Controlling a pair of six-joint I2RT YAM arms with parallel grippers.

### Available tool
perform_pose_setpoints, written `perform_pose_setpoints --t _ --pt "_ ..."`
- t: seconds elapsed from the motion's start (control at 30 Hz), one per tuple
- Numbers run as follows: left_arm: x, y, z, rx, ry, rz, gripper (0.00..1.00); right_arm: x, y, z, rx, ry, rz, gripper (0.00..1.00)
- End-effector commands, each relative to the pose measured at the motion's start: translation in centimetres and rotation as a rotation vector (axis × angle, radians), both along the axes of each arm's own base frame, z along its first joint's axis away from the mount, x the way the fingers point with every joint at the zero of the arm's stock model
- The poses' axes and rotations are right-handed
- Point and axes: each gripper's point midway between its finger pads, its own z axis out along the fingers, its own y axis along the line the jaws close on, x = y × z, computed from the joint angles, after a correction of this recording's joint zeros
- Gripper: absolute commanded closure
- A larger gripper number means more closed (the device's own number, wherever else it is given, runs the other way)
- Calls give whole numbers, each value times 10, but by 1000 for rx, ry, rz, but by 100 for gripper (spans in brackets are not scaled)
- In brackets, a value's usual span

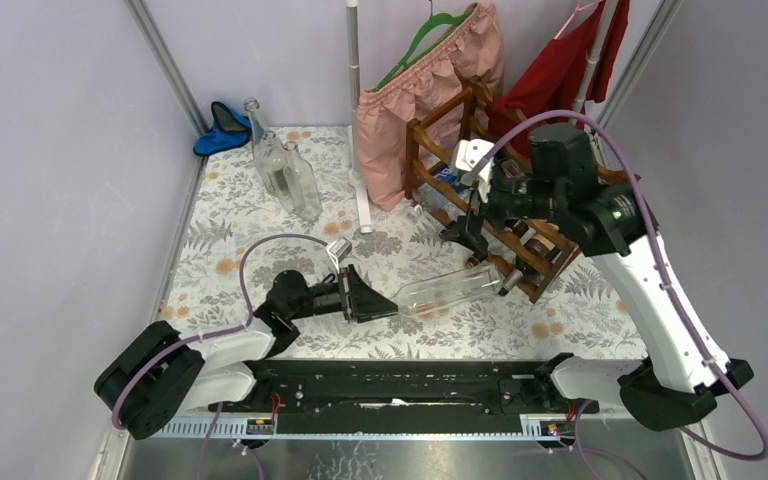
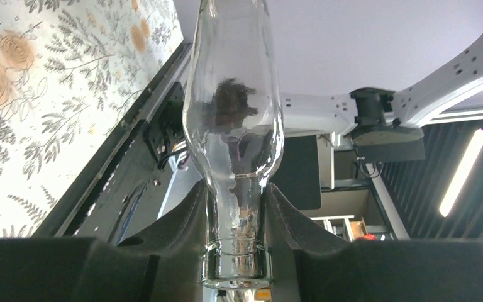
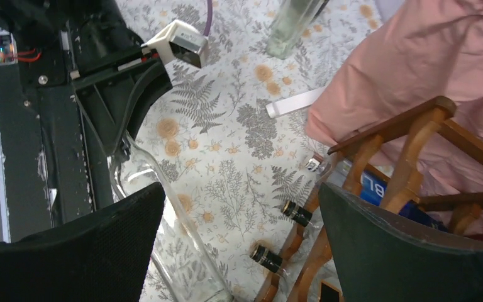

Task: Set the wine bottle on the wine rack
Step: Pick up the wine bottle from the center of the board.

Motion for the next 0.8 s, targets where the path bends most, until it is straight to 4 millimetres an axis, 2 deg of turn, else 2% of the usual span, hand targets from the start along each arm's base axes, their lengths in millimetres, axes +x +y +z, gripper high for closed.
perform_pose_setpoints --t 0.0,0.3,0.77 --pt "20 -8 61 -198 -147 129 100 3 -9 35 94 -34 -81 0" --pt "27 -43 63 -223 -140 110 100 8 -16 42 107 -47 -122 0" --pt "40 -73 62 -271 -123 92 100 7 -22 37 97 -46 -139 0"
